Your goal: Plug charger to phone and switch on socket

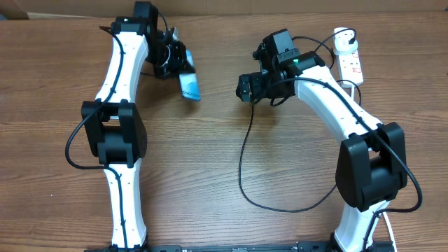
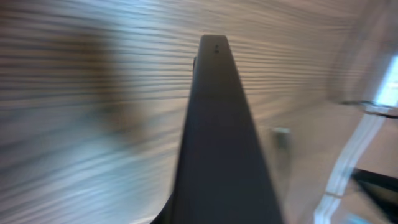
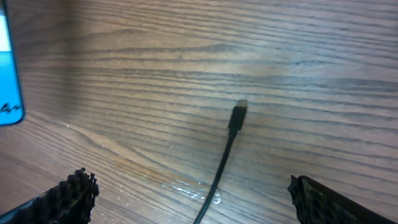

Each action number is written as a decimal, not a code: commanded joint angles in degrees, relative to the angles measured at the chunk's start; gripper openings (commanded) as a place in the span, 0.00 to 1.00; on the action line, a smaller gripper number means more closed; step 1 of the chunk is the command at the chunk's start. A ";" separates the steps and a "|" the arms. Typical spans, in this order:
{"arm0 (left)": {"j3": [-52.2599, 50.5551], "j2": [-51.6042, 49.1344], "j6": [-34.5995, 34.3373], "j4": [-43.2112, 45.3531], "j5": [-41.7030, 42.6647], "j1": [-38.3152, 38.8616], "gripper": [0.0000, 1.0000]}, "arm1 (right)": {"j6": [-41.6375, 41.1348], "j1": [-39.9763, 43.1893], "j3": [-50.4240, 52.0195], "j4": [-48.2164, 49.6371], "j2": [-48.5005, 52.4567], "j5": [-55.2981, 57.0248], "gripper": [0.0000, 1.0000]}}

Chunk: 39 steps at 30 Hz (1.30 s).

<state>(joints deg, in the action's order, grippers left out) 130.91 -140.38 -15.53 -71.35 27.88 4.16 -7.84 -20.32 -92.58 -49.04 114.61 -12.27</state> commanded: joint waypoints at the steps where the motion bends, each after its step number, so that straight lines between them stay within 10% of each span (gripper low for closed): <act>1: 0.44 1.70 4.20 -0.31 -13.05 0.92 0.04 | -1.49 -0.24 -0.85 0.00 -0.57 -0.04 1.00; 25: 0.44 1.70 9.79 2.27 4.90 -0.76 0.04 | -3.85 5.73 -0.70 2.45 10.84 -17.38 0.31; 39: 0.44 1.70 9.77 2.21 9.05 -3.04 0.04 | -2.93 5.95 -0.70 5.18 15.34 -19.65 0.27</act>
<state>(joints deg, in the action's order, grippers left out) 130.91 -140.38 -7.01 -69.21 33.74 0.80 -11.33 -14.33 -92.58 -44.58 128.97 -32.03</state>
